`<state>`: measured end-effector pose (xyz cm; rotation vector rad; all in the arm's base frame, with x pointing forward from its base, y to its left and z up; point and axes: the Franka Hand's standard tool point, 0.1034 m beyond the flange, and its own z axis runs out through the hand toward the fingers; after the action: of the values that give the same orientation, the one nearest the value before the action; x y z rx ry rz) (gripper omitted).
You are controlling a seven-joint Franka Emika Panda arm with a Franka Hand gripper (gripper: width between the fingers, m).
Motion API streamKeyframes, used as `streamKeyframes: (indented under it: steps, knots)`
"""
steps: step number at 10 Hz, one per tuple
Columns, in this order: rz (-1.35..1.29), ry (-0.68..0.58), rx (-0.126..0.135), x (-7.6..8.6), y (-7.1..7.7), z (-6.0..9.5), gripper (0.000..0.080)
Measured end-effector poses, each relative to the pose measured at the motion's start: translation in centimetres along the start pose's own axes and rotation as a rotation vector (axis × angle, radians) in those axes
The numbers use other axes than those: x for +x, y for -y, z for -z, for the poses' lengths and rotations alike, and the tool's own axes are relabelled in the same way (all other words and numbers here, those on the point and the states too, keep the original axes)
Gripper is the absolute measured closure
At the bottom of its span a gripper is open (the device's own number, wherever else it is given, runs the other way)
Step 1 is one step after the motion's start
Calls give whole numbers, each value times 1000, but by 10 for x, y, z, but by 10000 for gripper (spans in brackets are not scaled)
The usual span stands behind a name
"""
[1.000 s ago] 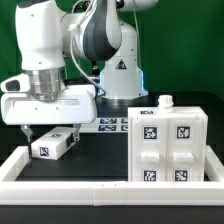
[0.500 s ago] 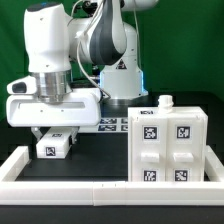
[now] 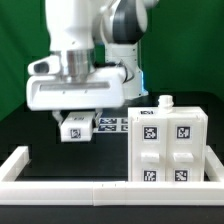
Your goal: Assemble cabinet
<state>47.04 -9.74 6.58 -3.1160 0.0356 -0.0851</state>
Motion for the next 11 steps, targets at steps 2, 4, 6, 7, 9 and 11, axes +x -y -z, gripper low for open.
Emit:
streamKeyframes:
  steps: [2,4,6,7,9,11]
  knots:
    - [-12,3,22,15,34,37,256]
    - [-46,6,46,41,70,76,256]
    - [-105,17,43,69,103,99,256]
    - [-111,19,42,86,117,107,256]
    - [-86,15,41,80,110,100,256]
    - [-83,15,41,81,112,100,256]
